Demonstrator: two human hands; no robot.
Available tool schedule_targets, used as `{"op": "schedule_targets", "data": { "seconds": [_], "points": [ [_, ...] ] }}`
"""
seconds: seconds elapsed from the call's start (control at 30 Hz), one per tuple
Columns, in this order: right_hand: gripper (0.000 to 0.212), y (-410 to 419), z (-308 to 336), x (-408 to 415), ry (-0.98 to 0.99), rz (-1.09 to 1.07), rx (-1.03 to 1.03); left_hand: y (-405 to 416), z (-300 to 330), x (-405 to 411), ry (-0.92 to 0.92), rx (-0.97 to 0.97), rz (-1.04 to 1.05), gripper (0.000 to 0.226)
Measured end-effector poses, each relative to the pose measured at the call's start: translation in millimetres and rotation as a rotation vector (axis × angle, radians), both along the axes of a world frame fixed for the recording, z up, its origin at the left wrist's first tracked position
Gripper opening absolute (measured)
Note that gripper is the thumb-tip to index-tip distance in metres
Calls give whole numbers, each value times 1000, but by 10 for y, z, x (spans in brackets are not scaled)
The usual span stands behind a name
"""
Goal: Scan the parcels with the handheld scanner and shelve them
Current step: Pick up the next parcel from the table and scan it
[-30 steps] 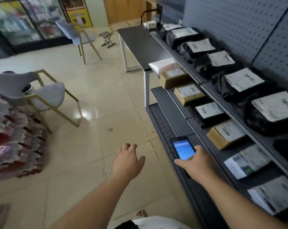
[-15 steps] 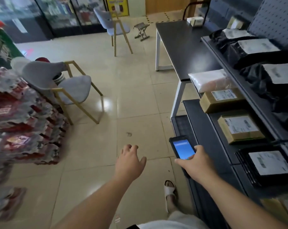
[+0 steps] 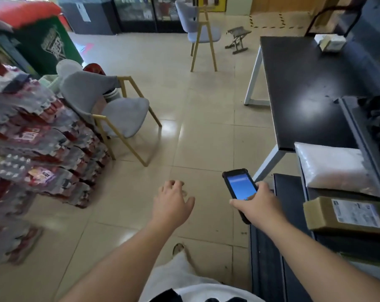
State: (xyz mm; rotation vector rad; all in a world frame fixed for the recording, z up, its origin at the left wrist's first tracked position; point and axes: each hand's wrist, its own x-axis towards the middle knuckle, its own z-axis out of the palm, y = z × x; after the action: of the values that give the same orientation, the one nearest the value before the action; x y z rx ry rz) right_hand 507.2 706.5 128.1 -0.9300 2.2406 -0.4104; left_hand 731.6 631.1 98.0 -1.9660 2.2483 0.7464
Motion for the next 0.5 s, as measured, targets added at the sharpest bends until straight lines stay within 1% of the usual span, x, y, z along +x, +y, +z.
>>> {"op": "schedule_targets", "data": {
  "seconds": [0.13, 0.3, 0.37, 0.5],
  "points": [
    [68, -836, -48, -81, 8, 25, 15, -844, -80, -106, 13, -5, 0, 63],
    [82, -1857, 45, -186, 55, 4, 21, -1962, -24, -246, 23, -12, -68, 64],
    [83, -2209, 82, -235, 84, -1, 11, -2381, 26, -336, 12, -17, -112, 65],
    [82, -2783, 113, -366, 61, -43, 2, -3095, 72, -551, 27, -25, -142, 66]
  ]
}}
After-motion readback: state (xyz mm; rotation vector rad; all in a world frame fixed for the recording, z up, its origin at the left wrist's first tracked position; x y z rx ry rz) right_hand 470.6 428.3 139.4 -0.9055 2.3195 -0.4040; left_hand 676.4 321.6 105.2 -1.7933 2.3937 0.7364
